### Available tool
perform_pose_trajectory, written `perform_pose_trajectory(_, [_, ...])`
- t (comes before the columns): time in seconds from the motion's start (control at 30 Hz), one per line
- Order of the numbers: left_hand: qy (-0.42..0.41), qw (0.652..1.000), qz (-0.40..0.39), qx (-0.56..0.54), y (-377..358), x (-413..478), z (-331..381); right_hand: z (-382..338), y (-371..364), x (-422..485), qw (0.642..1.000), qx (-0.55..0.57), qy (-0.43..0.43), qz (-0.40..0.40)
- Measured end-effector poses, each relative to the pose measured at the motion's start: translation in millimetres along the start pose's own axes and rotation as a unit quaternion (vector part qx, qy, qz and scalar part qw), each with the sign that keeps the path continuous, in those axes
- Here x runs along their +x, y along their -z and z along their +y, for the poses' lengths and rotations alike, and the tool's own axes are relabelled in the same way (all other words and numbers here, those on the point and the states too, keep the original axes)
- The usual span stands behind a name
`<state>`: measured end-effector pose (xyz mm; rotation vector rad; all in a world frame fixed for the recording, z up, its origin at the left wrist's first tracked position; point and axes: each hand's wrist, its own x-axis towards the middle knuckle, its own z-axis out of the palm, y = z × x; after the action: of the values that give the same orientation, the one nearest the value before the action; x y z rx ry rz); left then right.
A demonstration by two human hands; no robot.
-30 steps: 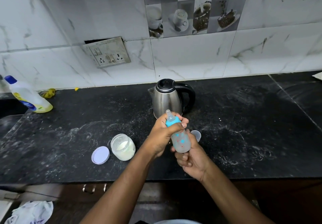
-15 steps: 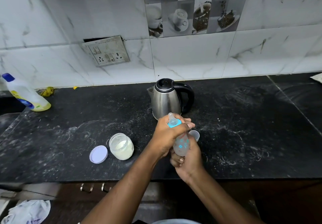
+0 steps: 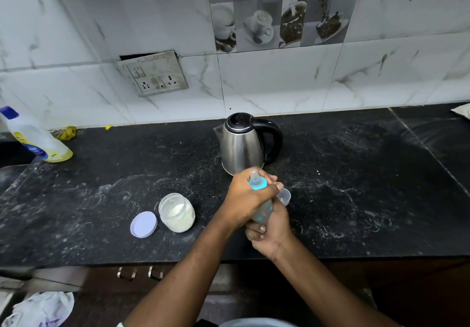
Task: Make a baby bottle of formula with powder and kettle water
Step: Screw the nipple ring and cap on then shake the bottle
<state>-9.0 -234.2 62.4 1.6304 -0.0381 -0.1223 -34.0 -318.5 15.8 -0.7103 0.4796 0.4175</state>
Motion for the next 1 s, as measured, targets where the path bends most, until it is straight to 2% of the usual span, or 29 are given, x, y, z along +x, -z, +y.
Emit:
perform_pose_trajectory(0.07, [-0.007,1.000,-0.026,-0.001,5,2,1,-7,5,1,0.997,-0.045,-0.063,-0.025])
perform_pose_trajectory(0.13, [0.001,0.999,-0.023,-0.030,7,4,2,-9,5,2,0.995,-0.071,-0.057,-0.030])
perform_pose_trajectory(0.17, [0.005,0.999,-0.010,-0.046,7,4,2,-6,4,3,0.997,-0.071,-0.019,-0.027])
perform_pose_trajectory(0.23, [0.014,0.997,0.024,-0.073,4,4,4,5,0,5,0.991,-0.068,0.112,0.003])
perform_pose_trajectory(0.3, [0.027,0.993,0.049,-0.103,1,4,8,18,-1,6,0.967,-0.070,0.241,0.042])
perform_pose_trajectory(0.37, [0.033,0.991,0.048,-0.123,-2,4,11,21,-4,6,0.953,-0.066,0.281,0.095])
perform_pose_trajectory(0.47, [0.023,0.991,0.020,-0.131,-2,4,13,13,-7,6,0.963,-0.049,0.232,0.124])
perform_pose_trajectory(0.73, [-0.014,0.995,-0.009,-0.100,7,10,16,-6,-8,5,0.997,-0.035,0.057,-0.031])
perform_pose_trajectory(0.83, [-0.027,0.996,-0.012,-0.080,9,12,17,-15,-7,4,0.997,-0.058,-0.016,-0.056])
perform_pose_trajectory(1.0, [-0.033,0.991,-0.052,-0.119,13,14,16,-24,-6,-1,0.988,-0.083,-0.099,-0.078])
